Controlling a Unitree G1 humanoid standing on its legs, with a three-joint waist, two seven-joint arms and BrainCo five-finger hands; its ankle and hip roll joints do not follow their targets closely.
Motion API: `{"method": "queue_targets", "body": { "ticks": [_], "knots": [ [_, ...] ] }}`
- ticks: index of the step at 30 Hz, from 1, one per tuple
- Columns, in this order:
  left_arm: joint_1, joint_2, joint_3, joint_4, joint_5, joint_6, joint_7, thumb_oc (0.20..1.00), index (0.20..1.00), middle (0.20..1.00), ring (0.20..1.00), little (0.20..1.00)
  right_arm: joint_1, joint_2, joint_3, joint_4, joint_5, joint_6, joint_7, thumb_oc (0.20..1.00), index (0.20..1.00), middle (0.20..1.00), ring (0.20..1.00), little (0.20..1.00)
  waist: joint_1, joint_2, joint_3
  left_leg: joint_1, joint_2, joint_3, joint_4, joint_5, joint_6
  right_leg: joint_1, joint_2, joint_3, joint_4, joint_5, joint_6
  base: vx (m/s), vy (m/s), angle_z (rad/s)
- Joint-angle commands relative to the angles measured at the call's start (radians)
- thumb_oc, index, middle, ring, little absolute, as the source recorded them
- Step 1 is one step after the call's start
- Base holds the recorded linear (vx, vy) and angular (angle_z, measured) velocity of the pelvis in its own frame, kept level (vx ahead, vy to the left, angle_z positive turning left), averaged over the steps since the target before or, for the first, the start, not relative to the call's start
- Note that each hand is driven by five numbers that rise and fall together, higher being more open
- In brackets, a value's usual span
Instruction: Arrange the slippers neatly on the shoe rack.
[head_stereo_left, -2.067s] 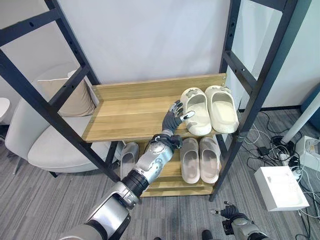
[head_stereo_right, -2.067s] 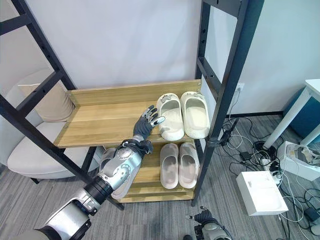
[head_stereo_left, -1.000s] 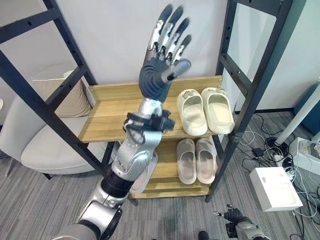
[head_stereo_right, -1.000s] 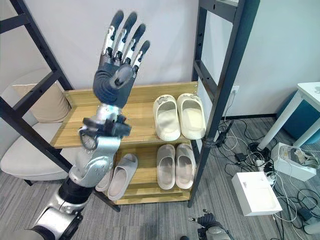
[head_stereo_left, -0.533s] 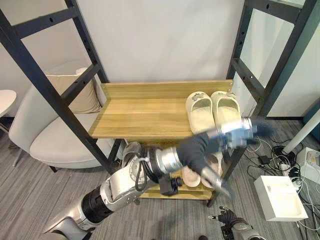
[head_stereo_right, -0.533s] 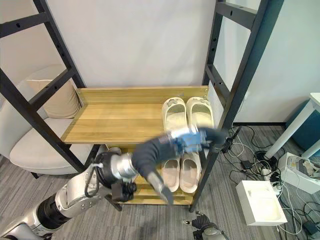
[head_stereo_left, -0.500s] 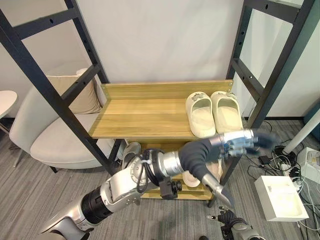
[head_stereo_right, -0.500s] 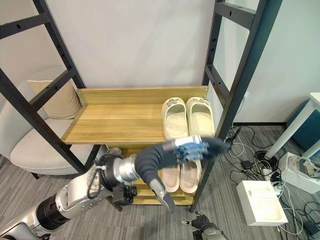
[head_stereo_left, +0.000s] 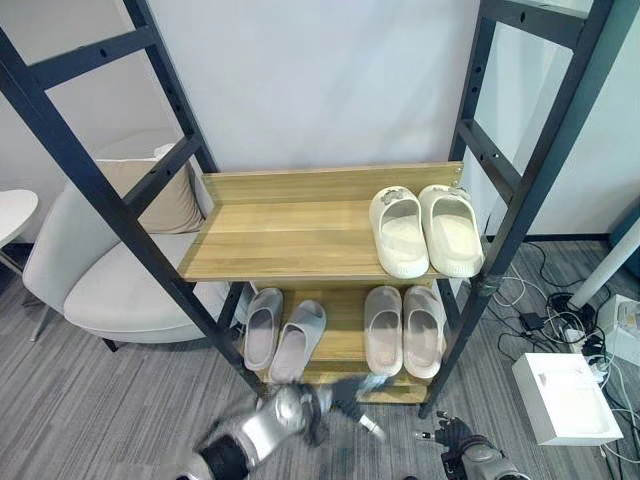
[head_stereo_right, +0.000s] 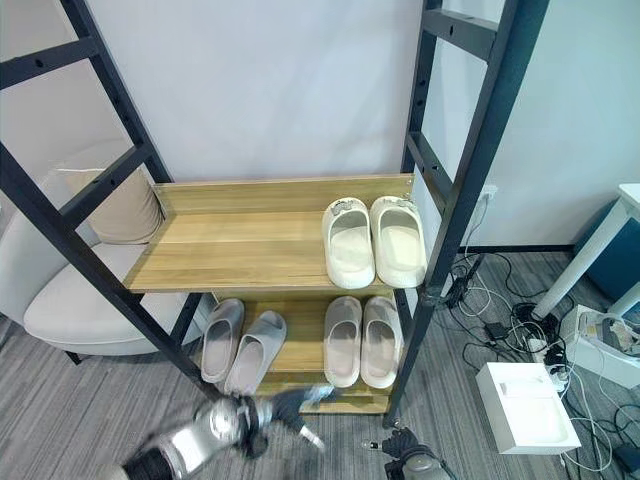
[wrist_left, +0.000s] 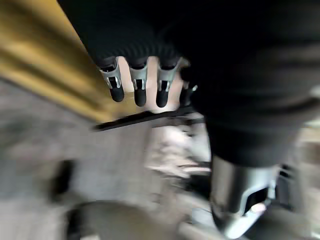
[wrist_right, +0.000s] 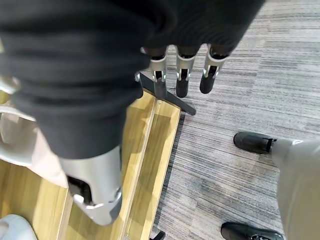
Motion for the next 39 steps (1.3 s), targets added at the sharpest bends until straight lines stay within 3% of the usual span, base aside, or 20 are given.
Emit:
{"method": "queue_targets", "body": {
  "ticks": [1,8,12,15,23,31,39],
  "knots": [
    [-0.067,-0.059,0.049,0.127,0.114,-0.041,0.108,1.0,1.0,1.0,1.0,1.0,-0.054,0.019,0.026,0.009,0.026,-0.034,-0.016,1.0,1.0,1.0,1.0,1.0,0.006,-0.046,0.046,0.052,0.007,-0.055,-0.002,-0.079,-0.009,0.029,-0.041,-0.05,0.001,-0.06,0.056,-0.01,-0.005,0.04],
    [-0.035,-0.119,0.149,0.378,0.152,-0.024,0.182,1.0,1.0,1.0,1.0,1.0,-0.041,0.015,0.026,0.024,0.023,-0.037,-0.01,1.0,1.0,1.0,1.0,1.0,0.011,-0.046,0.046,0.048,0.01,-0.055,-0.002,-0.075,-0.012,0.031,-0.038,-0.056,0.001,-0.062,0.052,0.0,-0.002,0.01],
    [-0.031,-0.137,0.303,0.525,0.086,0.001,0.249,1.0,1.0,1.0,1.0,1.0,-0.032,0.016,0.016,0.039,0.019,-0.038,-0.001,1.0,1.0,1.0,1.0,1.0,0.018,-0.048,0.046,0.044,0.01,-0.061,-0.002,-0.07,-0.014,0.03,-0.037,-0.065,0.001,-0.06,0.05,-0.01,-0.006,0.04],
    [-0.025,-0.118,0.462,0.615,0.011,0.026,0.291,1.0,1.0,1.0,1.0,1.0,-0.027,0.007,-0.008,0.05,0.015,-0.035,0.011,1.0,1.0,1.0,1.0,1.0,0.03,-0.053,0.046,0.043,0.01,-0.064,-0.002,-0.067,-0.014,0.033,-0.037,-0.07,0.001,-0.06,0.048,0.0,-0.003,0.04],
    [0.014,-0.037,0.687,0.688,-0.097,0.032,0.328,1.0,1.0,1.0,1.0,1.0,-0.018,-0.028,-0.072,0.062,0.017,-0.029,0.026,1.0,1.0,1.0,1.0,1.0,0.055,-0.057,0.045,0.043,0.007,-0.075,-0.002,-0.064,-0.015,0.04,-0.038,-0.082,0.001,-0.064,0.046,0.0,0.006,0.07],
    [0.011,-0.001,0.8,0.637,-0.26,-0.018,0.335,1.0,1.0,1.0,1.0,1.0,0.002,-0.065,-0.125,0.083,0.025,-0.031,0.018,1.0,1.0,1.0,1.0,1.0,0.059,-0.058,0.048,0.044,0.006,-0.082,-0.002,-0.063,-0.017,0.045,-0.038,-0.087,0.001,-0.065,0.046,0.0,0.0,0.0],
    [-0.007,-0.029,0.787,0.603,-0.301,-0.04,0.335,1.0,1.0,1.0,1.0,1.0,0.009,-0.074,-0.136,0.092,0.024,-0.039,0.012,1.0,1.0,1.0,1.0,1.0,0.055,-0.057,0.045,0.045,0.008,-0.08,-0.002,-0.064,-0.018,0.048,-0.04,-0.089,0.001,-0.064,0.048,0.0,0.0,0.0]
  ]
}}
